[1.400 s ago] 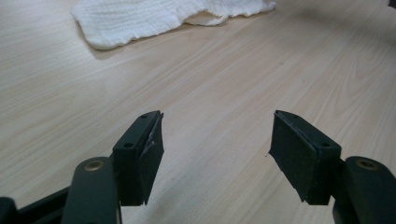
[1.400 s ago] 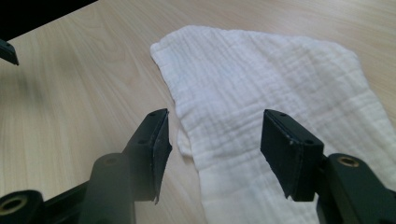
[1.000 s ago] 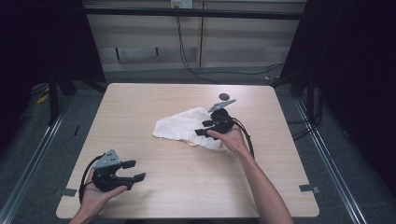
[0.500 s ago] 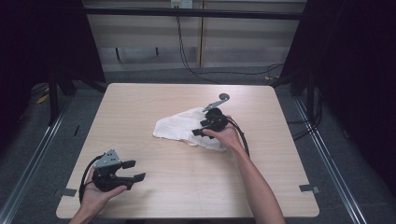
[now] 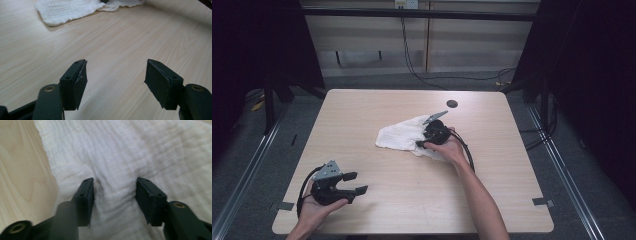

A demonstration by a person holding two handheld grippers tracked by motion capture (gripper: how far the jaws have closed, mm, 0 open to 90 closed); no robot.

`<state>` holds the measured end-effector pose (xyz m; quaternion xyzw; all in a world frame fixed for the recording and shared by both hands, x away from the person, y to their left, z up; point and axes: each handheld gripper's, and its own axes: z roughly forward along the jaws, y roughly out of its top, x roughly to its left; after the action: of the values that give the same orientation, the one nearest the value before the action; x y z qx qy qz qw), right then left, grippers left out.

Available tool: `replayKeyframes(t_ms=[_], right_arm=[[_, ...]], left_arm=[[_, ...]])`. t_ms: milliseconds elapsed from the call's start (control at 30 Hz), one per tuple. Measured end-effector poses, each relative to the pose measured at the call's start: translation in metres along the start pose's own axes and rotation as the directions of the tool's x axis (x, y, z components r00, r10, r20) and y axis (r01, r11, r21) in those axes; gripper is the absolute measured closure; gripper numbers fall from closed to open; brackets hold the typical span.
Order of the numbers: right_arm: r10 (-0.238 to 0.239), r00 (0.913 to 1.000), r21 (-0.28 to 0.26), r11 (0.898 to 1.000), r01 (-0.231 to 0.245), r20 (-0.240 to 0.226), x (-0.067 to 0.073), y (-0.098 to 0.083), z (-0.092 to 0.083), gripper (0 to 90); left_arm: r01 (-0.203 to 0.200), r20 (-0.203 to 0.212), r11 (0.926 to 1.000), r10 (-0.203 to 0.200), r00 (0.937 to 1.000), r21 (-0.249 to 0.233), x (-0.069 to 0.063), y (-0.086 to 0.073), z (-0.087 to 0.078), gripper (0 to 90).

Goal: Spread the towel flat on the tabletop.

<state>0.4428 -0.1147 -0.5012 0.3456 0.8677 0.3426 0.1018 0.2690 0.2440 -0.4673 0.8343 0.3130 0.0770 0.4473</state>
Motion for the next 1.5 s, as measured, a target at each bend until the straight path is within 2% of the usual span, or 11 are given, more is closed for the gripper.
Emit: replayKeyframes(t_ms=[67, 133, 233, 333, 500, 667, 867, 1100, 1367, 1400, 1500], right_arm=[[0.032, 0.9993, -0.017, 0.999, -0.032, -0.017, -0.003, -0.003, -0.002, 63.3], [0.05, 0.9981, -0.038, 0.998, -0.051, -0.037, -0.007, -0.007, -0.003, 71.7], [0.064, 0.9961, -0.035, 0.997, -0.067, -0.061, -0.008, -0.009, -0.006, 77.7], [0.051, 0.9961, -0.025, 0.998, -0.053, -0.072, -0.007, -0.01, -0.007, 80.4], [0.055, 0.9928, -0.038, 0.998, -0.059, -0.106, -0.004, -0.016, -0.011, 82.2], [0.029, 0.9923, -0.026, 0.999, -0.032, -0.12, 0.002, -0.021, -0.016, 82.4], [0.026, 0.9893, -0.031, 0.999, -0.031, -0.144, 0.009, -0.029, -0.022, 82.4], [0.006, 0.9887, -0.021, 1.0, -0.01, -0.15, 0.017, -0.036, -0.03, 82.4], [-0.014, 0.9886, -0.037, 0.999, 0.009, -0.15, 0.028, -0.043, -0.037, 82.6], [-0.02, 0.988, -0.03, 0.999, 0.016, -0.153, 0.03, -0.044, -0.039, 82.6], [-0.023, 0.9865, -0.042, 0.999, 0.016, -0.162, 0.035, -0.045, -0.043, 82.5]], left_arm=[[0.0, -0.004, 1.0, 0.0, 1.0, 0.0, 0.0, 0.0, 0.001, 33.6], [-0.01, -0.008, 0.9999, 0.01, 0.9999, 0.009, 0.0, 0.001, 0.001, 33.6], [-0.007, -0.002, 0.9999, 0.007, 1.0, 0.009, -0.001, 0.001, 0.003, 33.6], [-0.007, -0.005, 0.9999, 0.007, 1.0, 0.01, -0.001, 0.001, 0.003, 33.6], [-0.006, -0.01, 1.0, 0.006, 0.9999, 0.007, 0.0, 0.0, 0.002, 33.8], [0.0, 0.001, 1.0, 0.0, 1.0, -0.001, -0.001, 0.0, 0.001, 37.0], [-0.007, -0.01, 0.9999, 0.007, 0.9999, 0.008, -0.001, 0.0, 0.003, 39.6], [0.014, -0.009, 0.9999, -0.014, 0.9999, 0.003, 0.001, 0.001, 0.003, 37.8], [-0.002, -0.012, 1.0, 0.002, 0.9999, 0.004, 0.0, 0.001, 0.002, 37.7], [0.005, -0.015, 0.9999, -0.005, 0.9999, -0.012, 0.0, 0.001, 0.001, 36.2], [0.016, -0.016, 0.9997, -0.016, 0.9997, -0.016, 0.001, 0.001, 0.001, 35.2]])
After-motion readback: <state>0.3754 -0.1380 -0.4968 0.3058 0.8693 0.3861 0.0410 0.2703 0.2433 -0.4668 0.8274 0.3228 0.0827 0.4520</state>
